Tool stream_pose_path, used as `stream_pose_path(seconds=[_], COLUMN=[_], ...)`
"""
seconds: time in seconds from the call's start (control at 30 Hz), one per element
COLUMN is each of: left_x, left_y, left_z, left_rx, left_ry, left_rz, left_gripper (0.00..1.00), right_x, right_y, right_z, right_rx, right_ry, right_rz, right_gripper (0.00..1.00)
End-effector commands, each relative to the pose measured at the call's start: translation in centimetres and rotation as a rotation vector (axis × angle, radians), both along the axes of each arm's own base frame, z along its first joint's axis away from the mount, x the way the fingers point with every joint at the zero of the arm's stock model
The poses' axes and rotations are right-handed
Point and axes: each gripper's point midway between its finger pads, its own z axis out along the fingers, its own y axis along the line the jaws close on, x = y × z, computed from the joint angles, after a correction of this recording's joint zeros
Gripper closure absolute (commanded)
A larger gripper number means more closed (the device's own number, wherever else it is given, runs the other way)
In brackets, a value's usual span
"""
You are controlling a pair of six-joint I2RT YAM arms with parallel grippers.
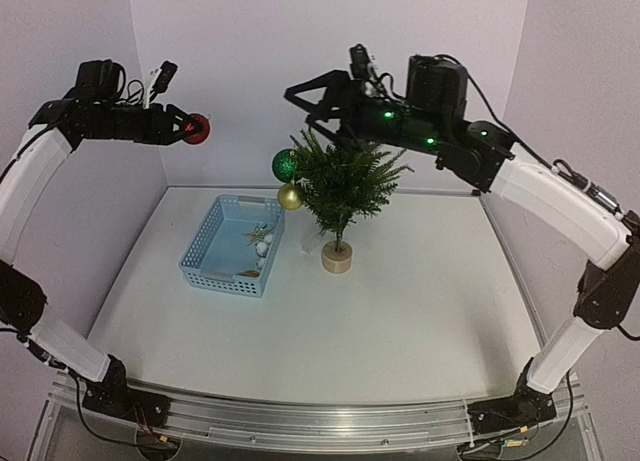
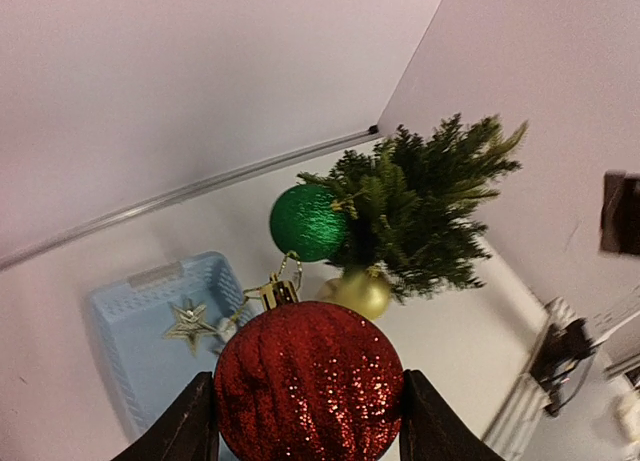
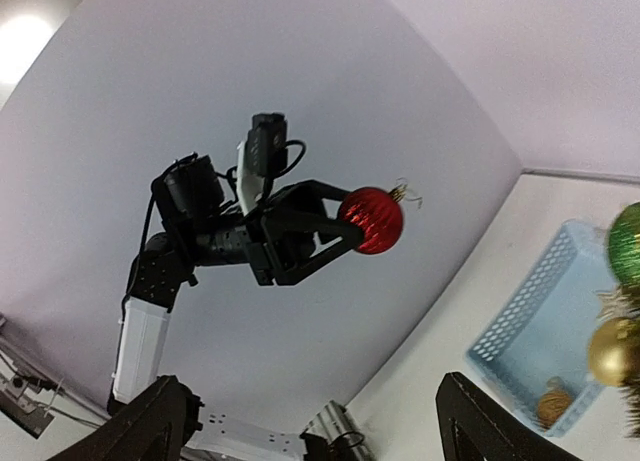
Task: Decorate the small christmas tree
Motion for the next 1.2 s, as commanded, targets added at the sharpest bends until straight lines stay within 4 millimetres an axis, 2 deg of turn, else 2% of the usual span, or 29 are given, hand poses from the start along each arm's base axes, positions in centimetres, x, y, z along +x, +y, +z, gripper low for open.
stream_pose_path(seconds=[0.0, 0.07, 0.13, 0.23, 0.33, 0.4, 0.57, 0.67, 0.77, 0.93, 1.17], left_x=[-5.2, -7.0, -8.8, -10.5, -11.1, -11.2, -10.8, -10.5, -10.4, -10.3, -10.0], left_y=[-0.6, -0.7, -0.8, -0.8, -0.7, -0.6, -0.7, -0.9, -1.0, -1.0, -1.1], left_z=[3.1, 2.8, 2.3, 1.7, 0.9, 0.4, -1.1, -1.9, -1.9, -1.6, -2.6], left_rx=[-0.277, -0.346, -0.409, -0.480, -0.518, -0.536, -0.578, -0.613, -0.634, -0.643, -0.647], left_ry=[0.097, 0.154, 0.217, 0.296, 0.354, 0.383, 0.464, 0.509, 0.521, 0.517, 0.554], left_rz=[-0.033, -0.042, -0.058, -0.060, -0.038, -0.026, 0.009, 0.010, 0.003, -0.004, 0.004], left_gripper=[0.53, 0.53, 0.53, 0.53, 0.54, 0.55, 0.55, 0.55, 0.55, 0.56, 0.58], right_x=[-4.7, -6.3, -7.0, -6.4, -6.3, -6.0, -3.9, -3.4, -3.1, -2.6, -2.1], right_y=[7.5, 10.2, 12.2, 13.6, 14.1, 14.1, 14.3, 15.1, 16.1, 16.8, 17.6], right_z=[-0.3, -1.2, -2.6, -4.9, -5.6, -5.5, -6.5, -7.2, -8.1, -7.3, -7.2], right_rx=[0.033, 0.012, -0.011, -0.050, -0.085, -0.112, -0.144, -0.154, -0.167, -0.142, -0.138], right_ry=[0.050, 0.026, 0.021, 0.020, -0.037, -0.097, -0.142, -0.171, -0.199, -0.273, -0.335], right_rz=[0.131, 0.141, 0.118, 0.033, -0.040, -0.097, -0.253, -0.280, -0.280, -0.301, -0.324], right_gripper=[0.13, 0.12, 0.12, 0.12, 0.13, 0.14, 0.18, 0.20, 0.22, 0.25, 0.28])
